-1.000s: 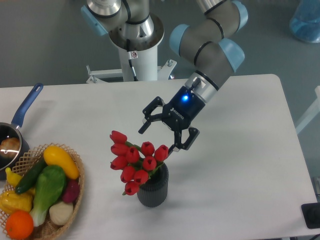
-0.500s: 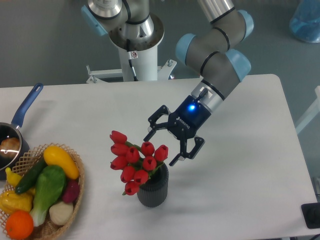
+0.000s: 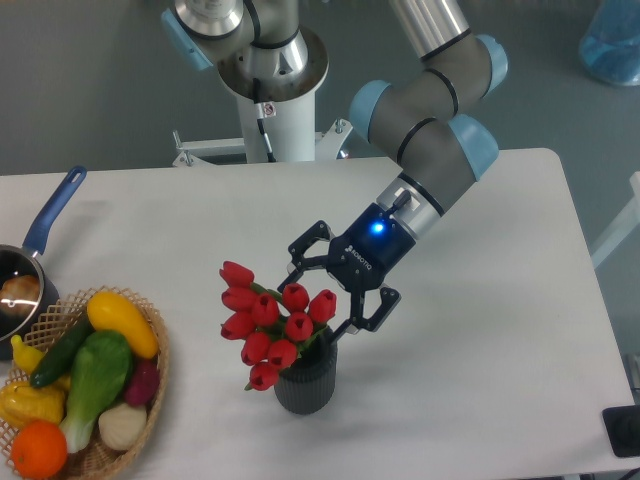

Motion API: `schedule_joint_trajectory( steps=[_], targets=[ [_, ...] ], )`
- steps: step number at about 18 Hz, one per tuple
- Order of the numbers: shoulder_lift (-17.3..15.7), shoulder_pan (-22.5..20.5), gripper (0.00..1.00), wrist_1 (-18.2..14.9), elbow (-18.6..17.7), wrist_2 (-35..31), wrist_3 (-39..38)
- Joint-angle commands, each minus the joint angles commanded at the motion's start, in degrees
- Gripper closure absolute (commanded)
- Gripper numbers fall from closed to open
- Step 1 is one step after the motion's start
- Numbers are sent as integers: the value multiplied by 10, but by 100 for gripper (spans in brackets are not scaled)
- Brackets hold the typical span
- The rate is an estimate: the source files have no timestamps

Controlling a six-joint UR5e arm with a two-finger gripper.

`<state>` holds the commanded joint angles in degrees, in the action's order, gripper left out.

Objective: Pick up the flowers from the vase
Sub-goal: 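Lower the open gripper around the tulip stems just above the vase rim, then close the gripper on the tulip stems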

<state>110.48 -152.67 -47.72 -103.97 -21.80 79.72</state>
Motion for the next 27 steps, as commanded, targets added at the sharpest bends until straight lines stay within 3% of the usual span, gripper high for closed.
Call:
schedule_joint_trajectory(
  steps=[5, 7, 10, 18, 27],
  targets=[
    [2, -1, 75, 0, -1, 0, 0],
    [2, -1, 86, 0, -1, -1, 1],
    [0, -3, 91, 0, 0, 0, 1],
    [-4, -9, 93, 0, 11, 28, -4],
    [-30, -9, 93, 0, 30, 44, -78]
  ],
)
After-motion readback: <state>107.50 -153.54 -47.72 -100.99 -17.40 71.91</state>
